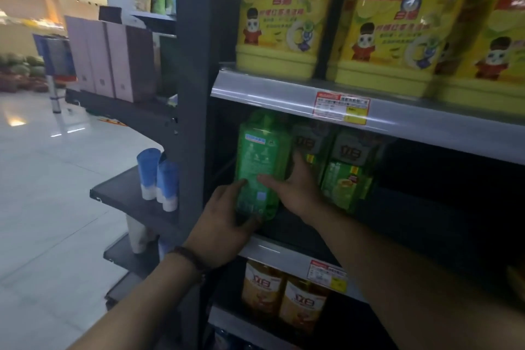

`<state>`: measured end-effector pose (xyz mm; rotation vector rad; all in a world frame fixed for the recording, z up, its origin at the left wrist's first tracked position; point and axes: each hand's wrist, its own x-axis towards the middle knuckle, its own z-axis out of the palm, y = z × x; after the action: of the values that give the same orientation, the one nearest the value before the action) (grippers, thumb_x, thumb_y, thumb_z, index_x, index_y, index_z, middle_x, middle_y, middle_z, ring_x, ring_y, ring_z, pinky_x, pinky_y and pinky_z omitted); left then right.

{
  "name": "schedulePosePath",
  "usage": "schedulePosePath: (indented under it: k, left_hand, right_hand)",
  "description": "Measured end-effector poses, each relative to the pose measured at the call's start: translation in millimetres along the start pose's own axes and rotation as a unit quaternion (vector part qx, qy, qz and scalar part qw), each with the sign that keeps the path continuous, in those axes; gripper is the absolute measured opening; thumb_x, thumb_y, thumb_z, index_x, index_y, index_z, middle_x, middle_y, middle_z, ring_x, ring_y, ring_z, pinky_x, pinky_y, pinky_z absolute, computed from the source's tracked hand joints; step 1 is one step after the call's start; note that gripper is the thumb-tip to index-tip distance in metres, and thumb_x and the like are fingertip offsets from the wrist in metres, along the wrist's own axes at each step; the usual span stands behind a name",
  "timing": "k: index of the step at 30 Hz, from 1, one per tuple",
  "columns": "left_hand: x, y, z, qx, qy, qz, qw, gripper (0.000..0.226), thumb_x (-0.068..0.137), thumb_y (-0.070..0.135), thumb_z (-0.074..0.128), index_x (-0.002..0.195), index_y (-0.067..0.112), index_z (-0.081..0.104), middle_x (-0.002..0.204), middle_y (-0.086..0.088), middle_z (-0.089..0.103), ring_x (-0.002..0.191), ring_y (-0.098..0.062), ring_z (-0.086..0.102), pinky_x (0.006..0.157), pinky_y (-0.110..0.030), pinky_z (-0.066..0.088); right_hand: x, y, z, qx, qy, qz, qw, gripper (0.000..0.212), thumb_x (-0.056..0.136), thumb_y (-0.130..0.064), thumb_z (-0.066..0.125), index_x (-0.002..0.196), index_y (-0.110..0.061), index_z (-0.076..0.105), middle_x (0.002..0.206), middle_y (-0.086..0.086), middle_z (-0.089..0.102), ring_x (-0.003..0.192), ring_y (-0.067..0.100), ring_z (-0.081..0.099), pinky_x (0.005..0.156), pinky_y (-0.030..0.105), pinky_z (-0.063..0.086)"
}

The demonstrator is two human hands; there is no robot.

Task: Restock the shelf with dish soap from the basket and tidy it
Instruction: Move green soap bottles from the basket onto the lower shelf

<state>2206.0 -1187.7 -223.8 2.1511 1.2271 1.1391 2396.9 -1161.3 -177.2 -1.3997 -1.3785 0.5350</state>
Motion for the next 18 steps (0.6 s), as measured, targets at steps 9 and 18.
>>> schedulePosePath:
  k: [9, 18]
  left_hand:
    - [11.4, -8.4, 13.4, 0.03, -0.024, -0.031, 0.999, 0.087, 0.087, 0.026, 0.077, 0.161, 0.02, 0.032, 0.155, -0.004, 0.037, 0.138, -0.023, 0.05, 0.112, -0.023, 0.037]
    - [-8.7, 3.8, 11.3, 0.155, -0.048, -0.011, 0.987, 0.075, 0.091, 0.045, 0.064, 0.158, 0.038, 0.032, 0.152, 0.005, 0.047, 0.138, -0.024, 0.045, 0.111, -0.048, 0.042]
  right_hand:
    - [19.3, -4.4, 23.5, -0.14, -0.005, 0.007, 0.99, 0.073, 0.083, -0.034, 0.091, 0.137, -0.011, 0.048, 0.129, 0.01, 0.069, 0.111, 0.026, 0.067, 0.086, 0.028, 0.046]
    - [-14.5, -13.4, -9.9, -0.26, -0.078, 0.027, 0.962, 0.064, 0.103, -0.038, 0.07, 0.152, -0.006, 0.044, 0.144, 0.021, 0.061, 0.127, 0.036, 0.062, 0.1, 0.04, 0.053]
